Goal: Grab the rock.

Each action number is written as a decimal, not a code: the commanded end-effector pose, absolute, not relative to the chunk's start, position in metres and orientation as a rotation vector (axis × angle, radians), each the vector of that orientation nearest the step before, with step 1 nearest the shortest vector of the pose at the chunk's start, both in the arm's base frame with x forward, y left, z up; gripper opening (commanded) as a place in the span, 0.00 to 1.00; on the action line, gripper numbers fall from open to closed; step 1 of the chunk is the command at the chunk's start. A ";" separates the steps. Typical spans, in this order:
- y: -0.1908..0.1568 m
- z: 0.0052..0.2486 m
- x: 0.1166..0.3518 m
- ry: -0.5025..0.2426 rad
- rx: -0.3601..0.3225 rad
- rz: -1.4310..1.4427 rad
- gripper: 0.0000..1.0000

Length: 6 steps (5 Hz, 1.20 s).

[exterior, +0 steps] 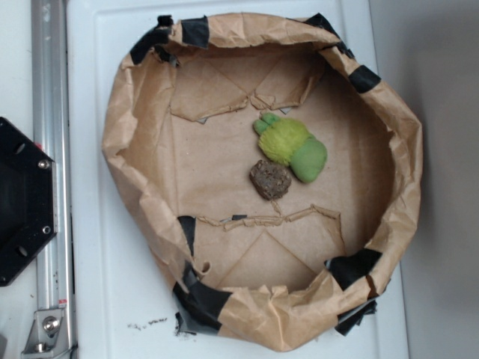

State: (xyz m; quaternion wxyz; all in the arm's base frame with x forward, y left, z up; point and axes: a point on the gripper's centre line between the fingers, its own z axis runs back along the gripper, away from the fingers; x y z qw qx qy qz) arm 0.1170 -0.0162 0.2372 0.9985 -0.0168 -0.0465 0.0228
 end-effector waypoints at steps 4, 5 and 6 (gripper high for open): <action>0.034 0.161 0.259 -0.232 -0.210 0.728 1.00; 0.023 0.105 0.304 -0.112 -0.203 0.616 1.00; 0.015 0.060 0.307 -0.036 -0.140 0.584 1.00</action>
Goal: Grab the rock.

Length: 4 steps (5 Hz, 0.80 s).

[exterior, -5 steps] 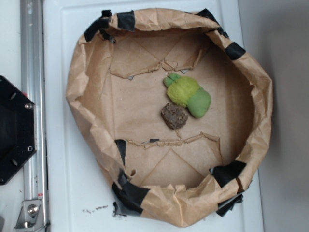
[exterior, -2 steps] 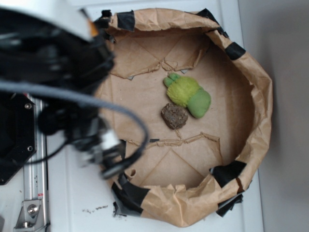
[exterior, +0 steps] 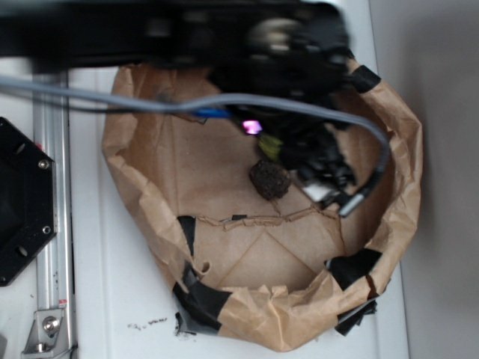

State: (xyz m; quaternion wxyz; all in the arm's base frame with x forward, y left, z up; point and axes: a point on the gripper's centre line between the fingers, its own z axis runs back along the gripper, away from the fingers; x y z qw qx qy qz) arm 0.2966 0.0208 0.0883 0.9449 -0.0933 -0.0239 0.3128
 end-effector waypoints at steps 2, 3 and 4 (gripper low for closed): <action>-0.003 0.038 0.289 0.092 -0.115 0.488 1.00; -0.008 0.037 0.277 0.102 -0.109 0.468 1.00; -0.012 0.028 0.268 0.122 -0.093 0.453 1.00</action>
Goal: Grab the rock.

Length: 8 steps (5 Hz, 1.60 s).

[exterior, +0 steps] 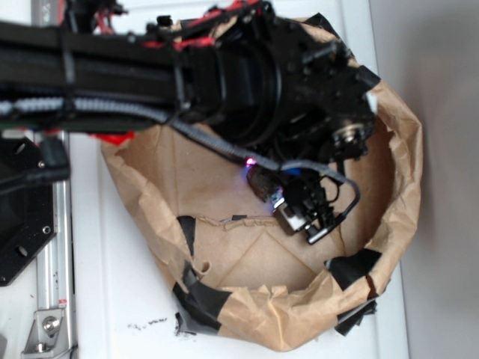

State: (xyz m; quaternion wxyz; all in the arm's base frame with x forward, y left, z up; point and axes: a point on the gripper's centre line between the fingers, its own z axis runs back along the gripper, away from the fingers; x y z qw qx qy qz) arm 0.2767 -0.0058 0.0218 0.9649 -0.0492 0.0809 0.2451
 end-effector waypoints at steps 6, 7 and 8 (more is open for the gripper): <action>0.008 0.177 0.269 -0.173 -0.190 0.073 0.00; 0.006 0.213 0.266 -0.152 -0.154 0.074 0.00; 0.009 0.209 0.264 -0.139 -0.139 0.062 0.00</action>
